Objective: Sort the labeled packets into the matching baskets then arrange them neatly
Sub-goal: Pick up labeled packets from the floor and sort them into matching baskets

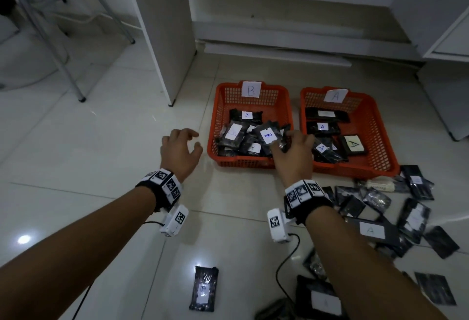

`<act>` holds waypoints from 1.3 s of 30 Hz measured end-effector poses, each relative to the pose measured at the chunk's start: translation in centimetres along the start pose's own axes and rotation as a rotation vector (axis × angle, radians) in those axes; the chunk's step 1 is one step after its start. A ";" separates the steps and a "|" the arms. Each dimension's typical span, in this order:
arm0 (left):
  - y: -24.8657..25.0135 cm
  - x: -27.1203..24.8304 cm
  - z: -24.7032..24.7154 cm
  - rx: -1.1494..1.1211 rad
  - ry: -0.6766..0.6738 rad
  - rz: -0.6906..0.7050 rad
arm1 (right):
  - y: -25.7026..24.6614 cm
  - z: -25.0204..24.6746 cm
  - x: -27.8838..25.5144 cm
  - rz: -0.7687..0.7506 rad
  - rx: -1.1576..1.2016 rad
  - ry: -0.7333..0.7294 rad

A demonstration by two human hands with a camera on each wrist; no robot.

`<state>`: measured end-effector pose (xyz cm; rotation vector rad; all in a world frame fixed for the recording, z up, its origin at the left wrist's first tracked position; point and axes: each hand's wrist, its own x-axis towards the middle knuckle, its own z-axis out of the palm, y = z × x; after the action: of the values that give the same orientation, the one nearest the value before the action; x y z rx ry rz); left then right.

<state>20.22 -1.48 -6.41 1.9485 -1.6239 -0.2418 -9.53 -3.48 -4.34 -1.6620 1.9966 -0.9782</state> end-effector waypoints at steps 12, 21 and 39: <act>-10.8 -7.7 -1.1 0.432 -0.503 0.040 | 0.0 3.1 -9.7 -0.105 0.256 -0.354; -12.4 -10.8 -3.9 0.165 -0.649 0.276 | 0.5 4.0 -14.4 -0.172 0.083 -0.791; -9.6 -15.7 -5.1 -0.172 -0.496 -0.067 | 0.4 4.5 -20.2 -0.305 -0.110 -1.174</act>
<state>27.00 15.81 -11.01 1.9062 -1.7629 -0.9218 -1.98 14.65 -10.75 -1.9326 1.0183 0.1255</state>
